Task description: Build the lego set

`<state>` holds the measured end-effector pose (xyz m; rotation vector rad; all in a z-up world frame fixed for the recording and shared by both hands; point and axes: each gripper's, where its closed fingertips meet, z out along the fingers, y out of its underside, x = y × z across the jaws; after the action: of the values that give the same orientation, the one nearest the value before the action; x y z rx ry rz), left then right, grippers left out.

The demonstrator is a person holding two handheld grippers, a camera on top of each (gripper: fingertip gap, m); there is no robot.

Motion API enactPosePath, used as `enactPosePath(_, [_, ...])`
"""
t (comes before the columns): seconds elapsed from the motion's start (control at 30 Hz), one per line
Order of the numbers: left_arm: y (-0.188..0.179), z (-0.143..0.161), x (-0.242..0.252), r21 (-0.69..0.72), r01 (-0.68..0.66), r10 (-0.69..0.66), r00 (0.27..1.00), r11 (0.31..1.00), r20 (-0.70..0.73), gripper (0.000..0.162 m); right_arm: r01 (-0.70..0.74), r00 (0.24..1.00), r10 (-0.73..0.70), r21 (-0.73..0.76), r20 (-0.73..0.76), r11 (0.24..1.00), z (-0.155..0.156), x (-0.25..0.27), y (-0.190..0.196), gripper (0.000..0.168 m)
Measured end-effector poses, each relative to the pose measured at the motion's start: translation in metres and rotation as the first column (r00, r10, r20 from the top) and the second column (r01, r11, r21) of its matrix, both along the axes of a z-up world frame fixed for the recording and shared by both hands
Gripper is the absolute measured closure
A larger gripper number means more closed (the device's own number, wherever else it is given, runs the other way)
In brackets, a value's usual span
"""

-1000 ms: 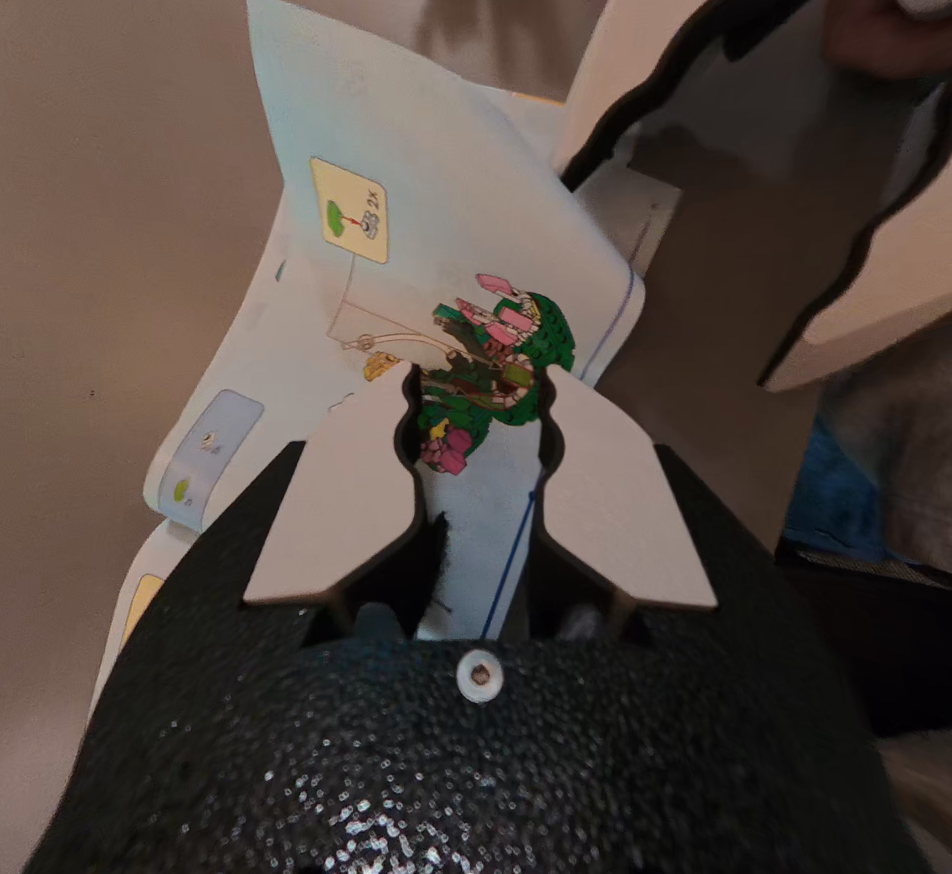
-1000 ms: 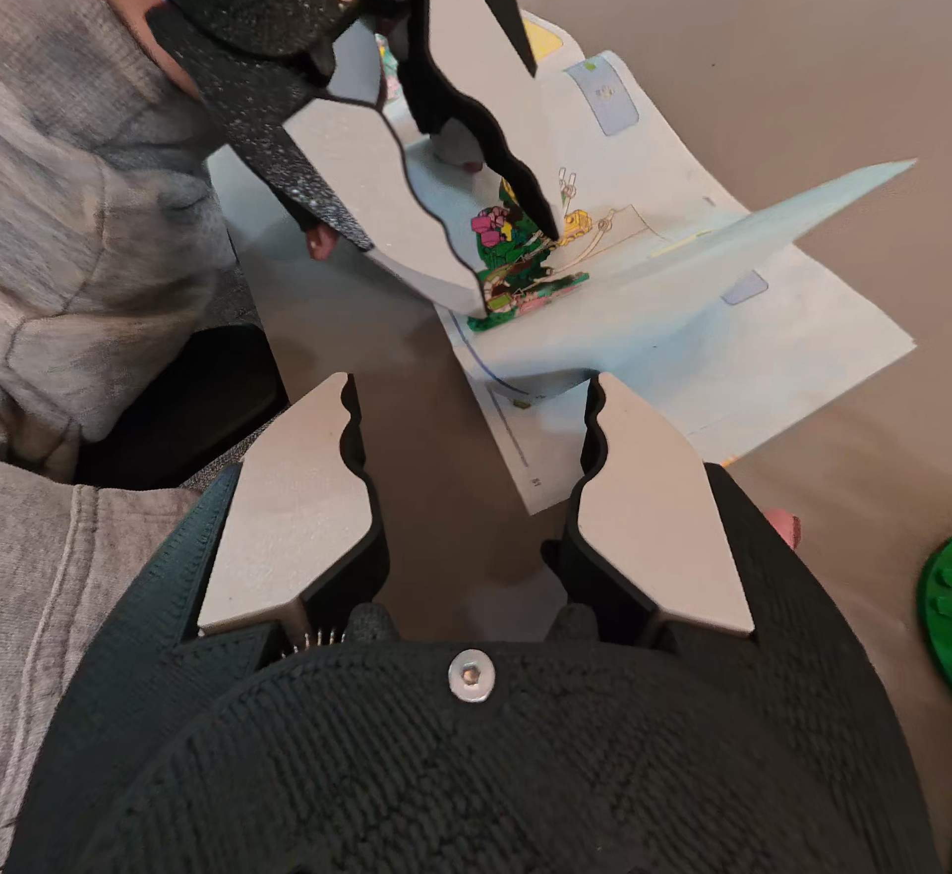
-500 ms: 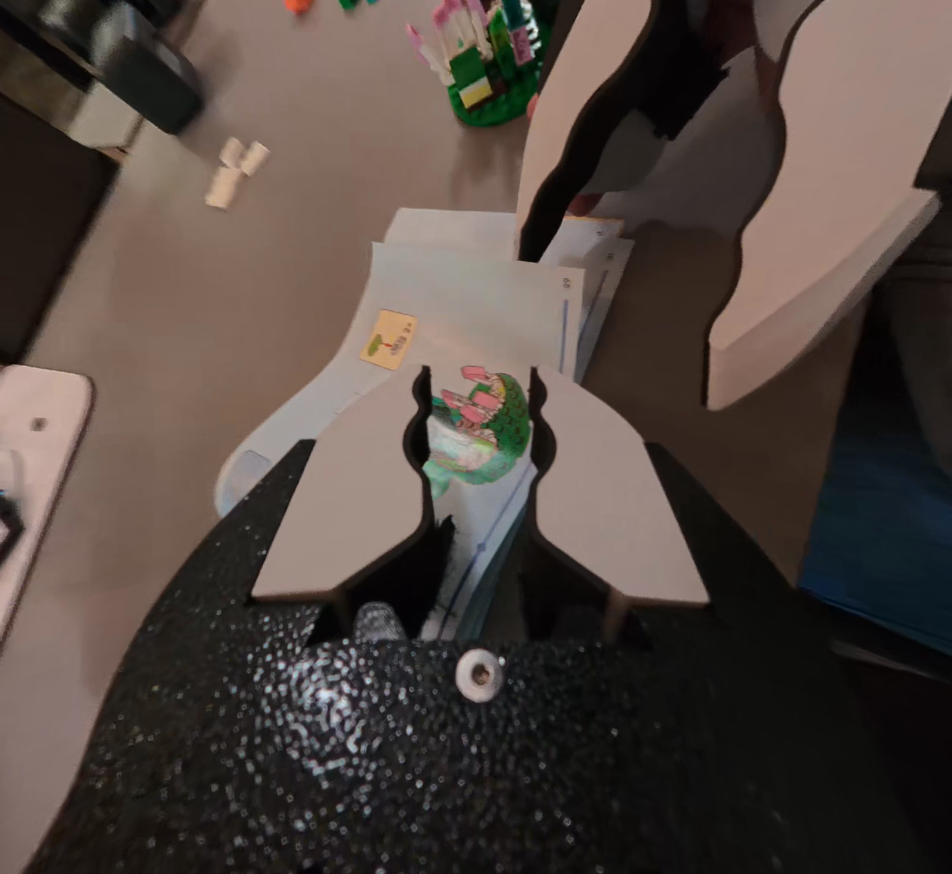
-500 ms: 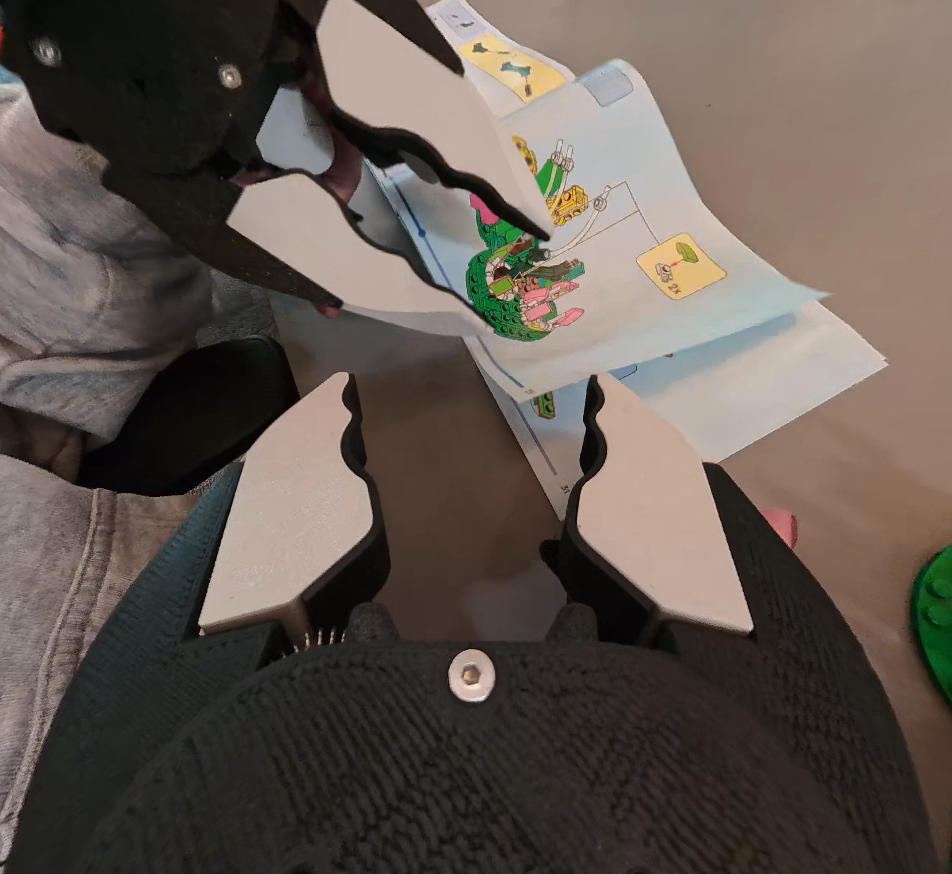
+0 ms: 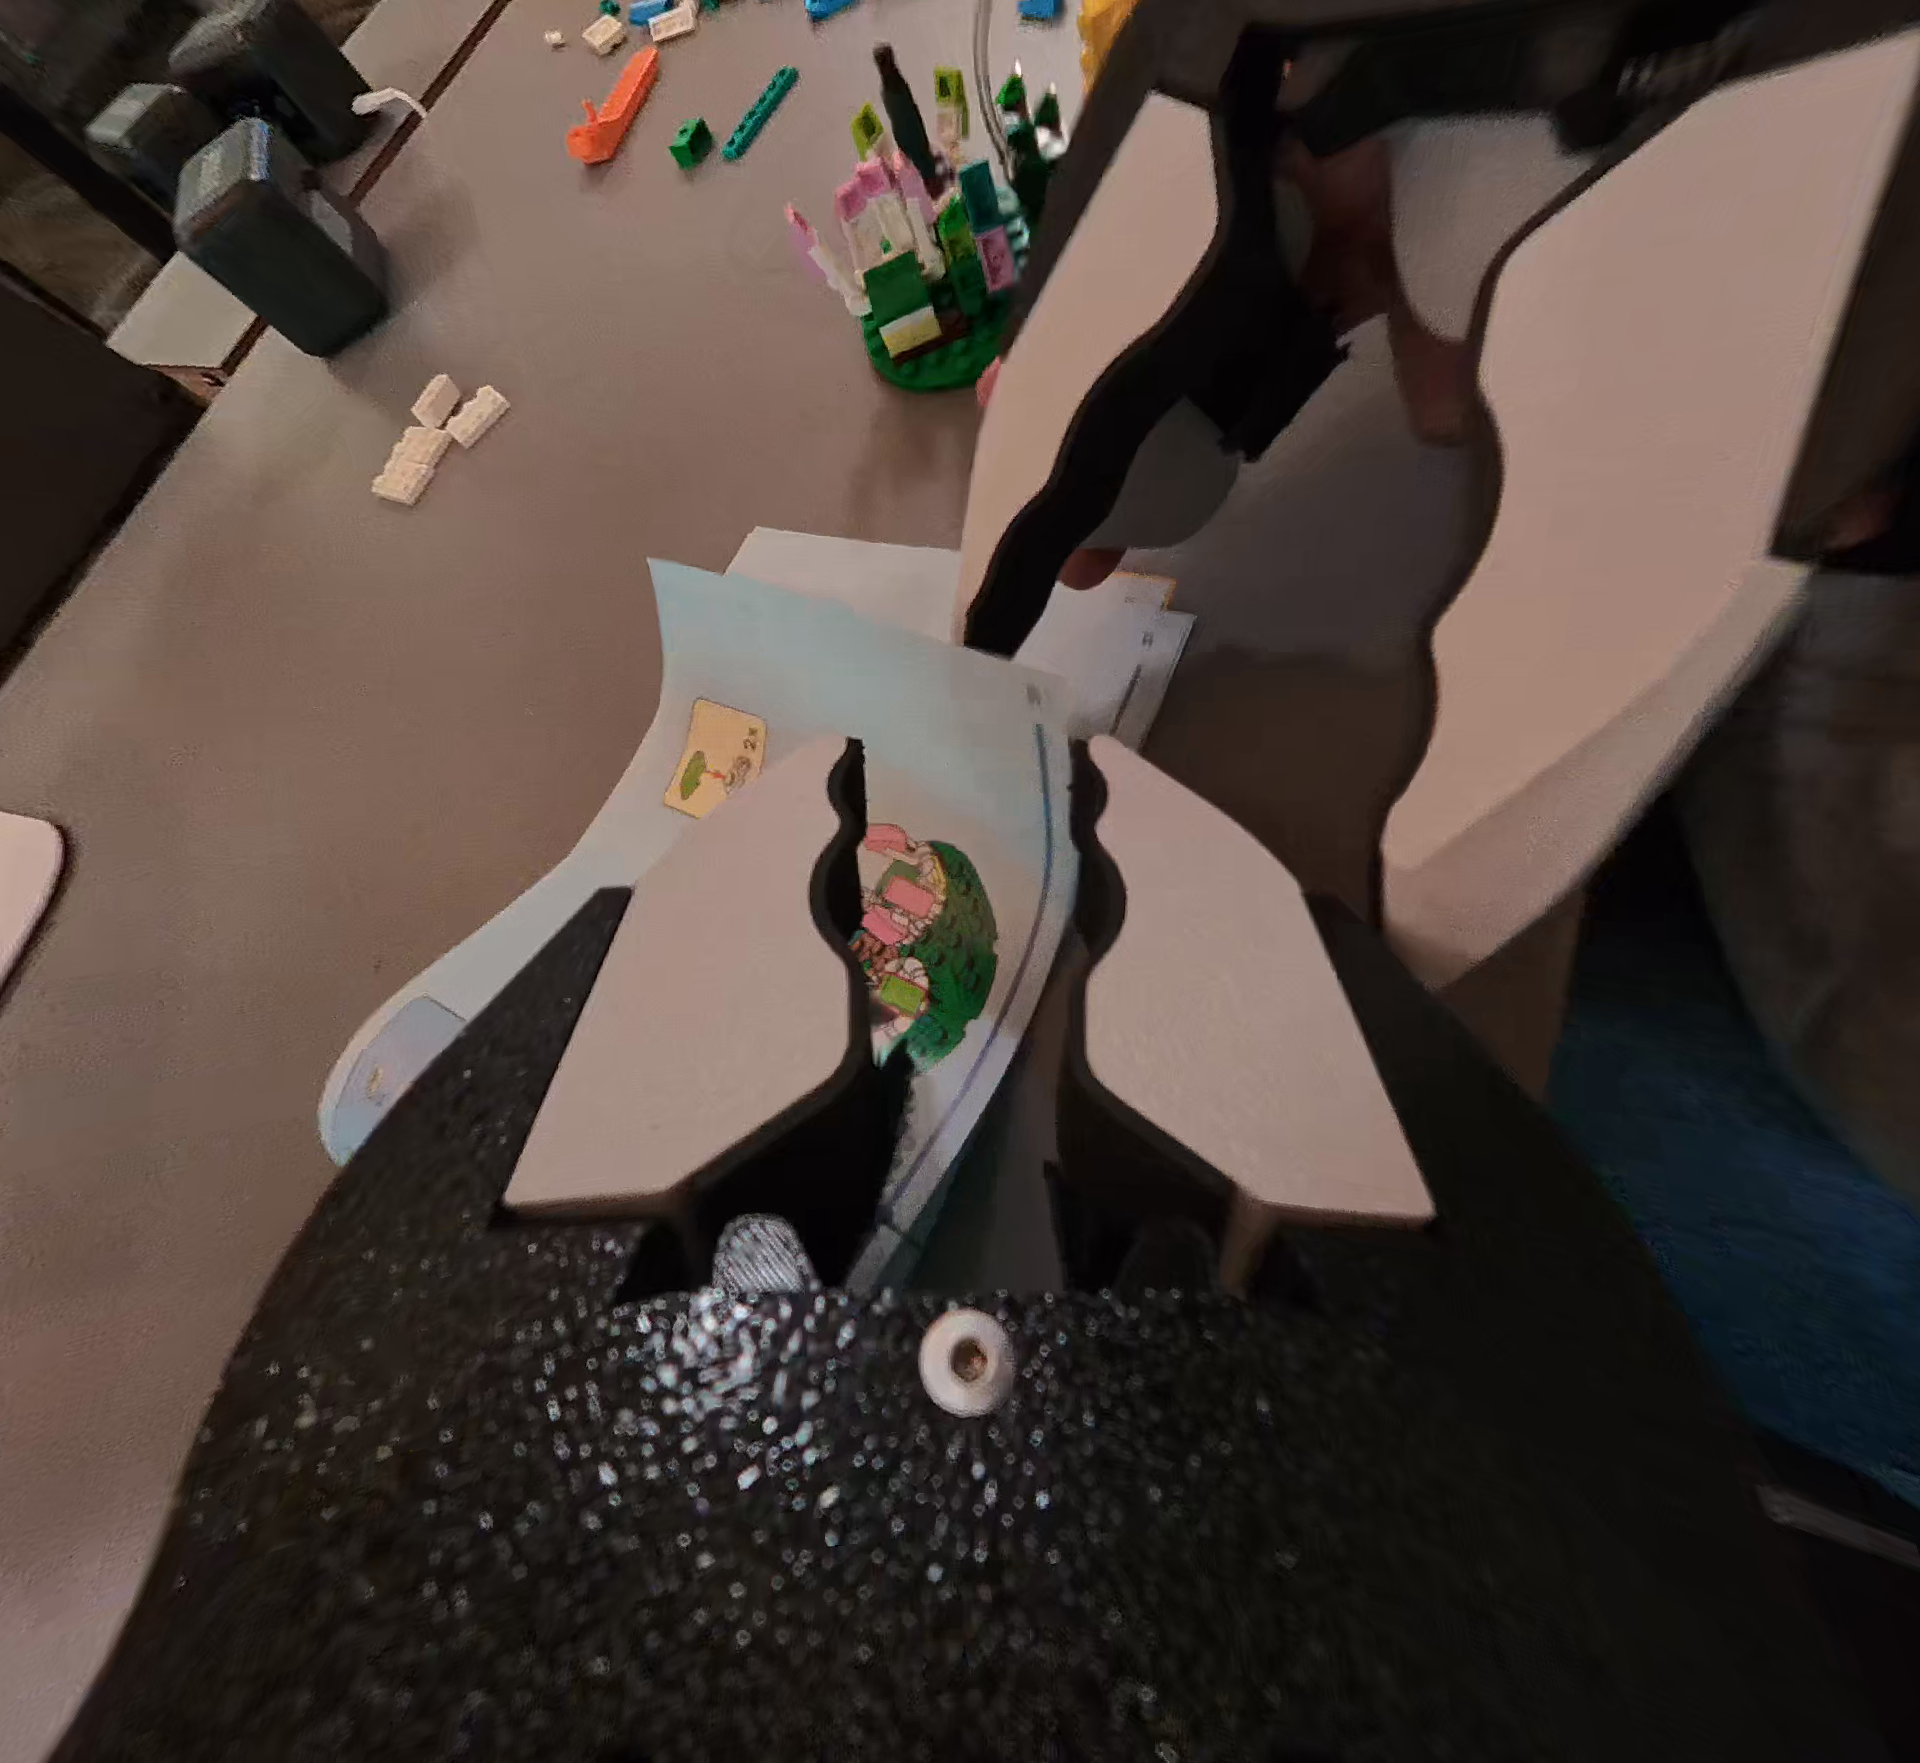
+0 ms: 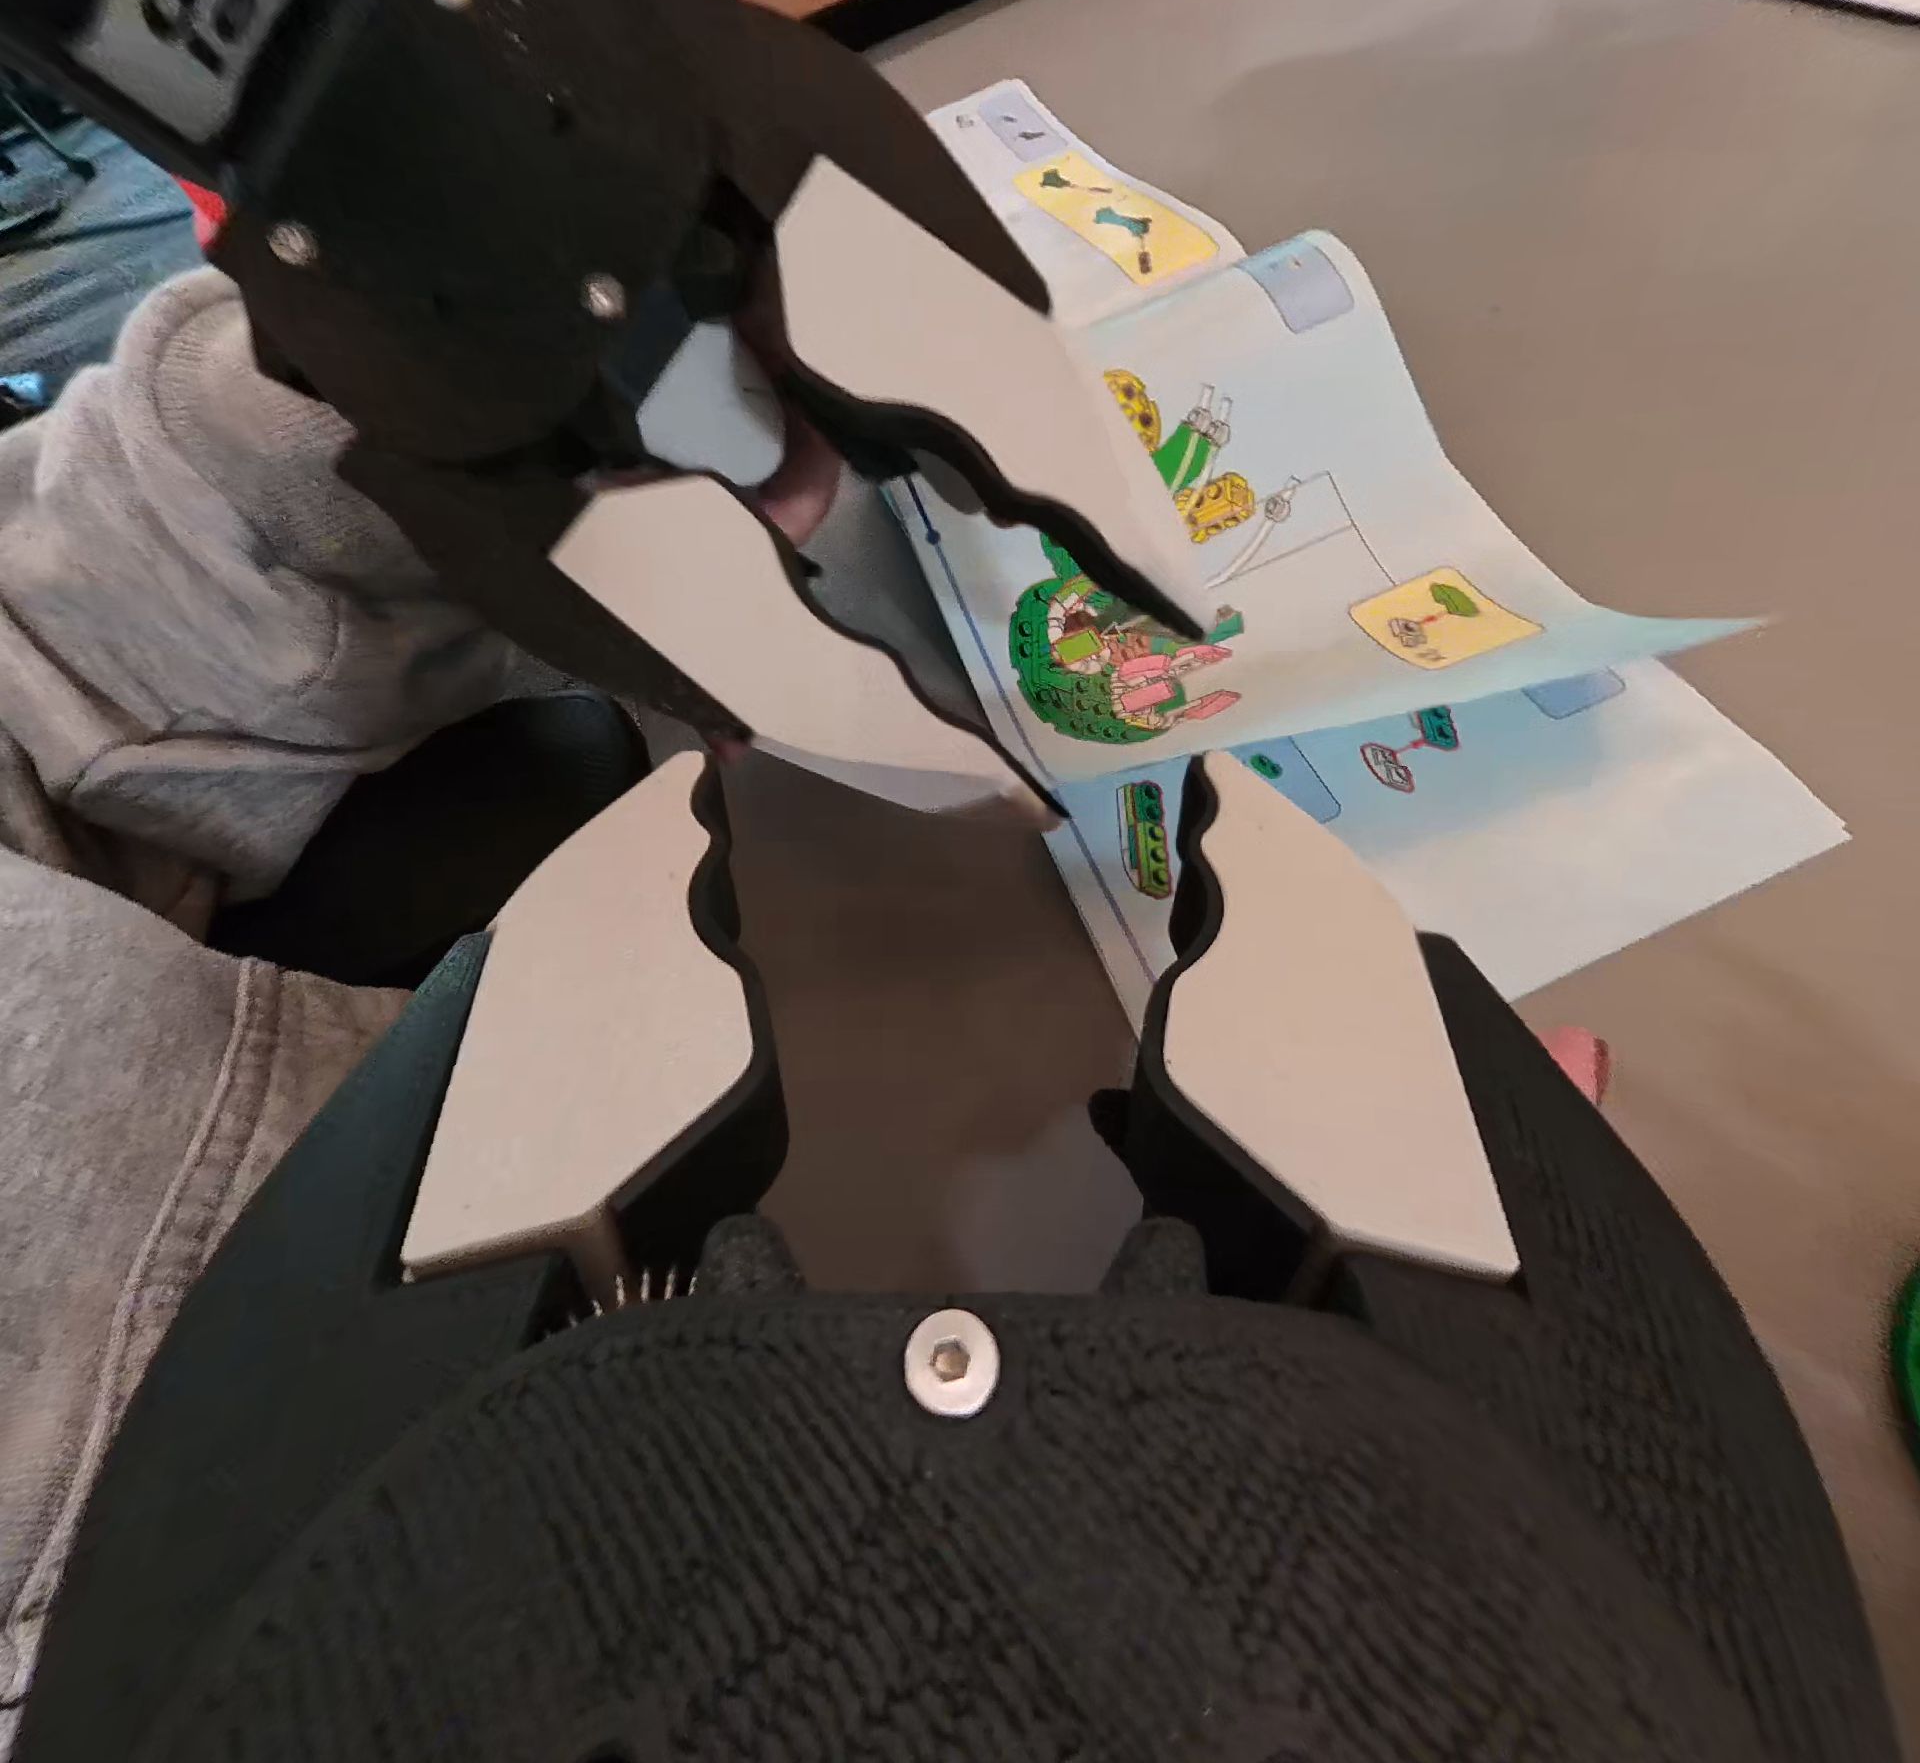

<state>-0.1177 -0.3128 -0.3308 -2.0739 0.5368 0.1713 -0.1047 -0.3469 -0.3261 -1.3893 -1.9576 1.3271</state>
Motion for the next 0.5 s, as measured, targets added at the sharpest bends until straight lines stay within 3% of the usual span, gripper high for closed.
enactPosePath(0.13, [0.004, -0.011, 0.002, -0.028, -0.009, 0.008, 0.998, 1.0, -0.061, 0.131, -0.01, 1.0, 0.011, 0.057, -0.018, 0.998, -0.002, 0.002, 0.002, 0.086])
enactPosePath(0.2, [0.007, -0.008, -0.005, 0.011, -0.06, 0.06, 0.995, 0.998, -0.075, 0.162, -0.008, 1.0, 0.009, 0.029, -0.03, 1.0, 0.001, 0.002, 0.002, 0.086])
enactPosePath(0.3, [0.006, 0.01, -0.027, 0.106, -0.187, 0.199, 0.973, 0.977, -0.117, 0.162, -0.003, 0.999, 0.004, 0.023, -0.041, 1.0, 0.004, 0.002, 0.003, 0.086])
enactPosePath(0.37, [-0.004, 0.036, -0.053, 0.225, -0.329, 0.356, 0.93, 0.917, -0.092, 0.162, -0.002, 0.999, 0.003, 0.048, -0.034, 0.999, 0.002, 0.003, 0.004, 0.086])
enactPosePath(0.43, [-0.027, 0.061, -0.086, 0.326, -0.492, 0.528, 0.849, 0.807, -0.027, 0.162, -0.002, 0.999, 0.005, 0.082, -0.035, 0.997, -0.001, 0.003, 0.005, 0.09])
enactPosePath(0.5, [-0.058, 0.067, -0.116, 0.317, -0.632, 0.66, 0.751, 0.707, 0.025, 0.162, 0.011, 0.998, -0.003, 0.127, -0.062, 0.992, -0.001, 0.003, 0.008, 0.095])
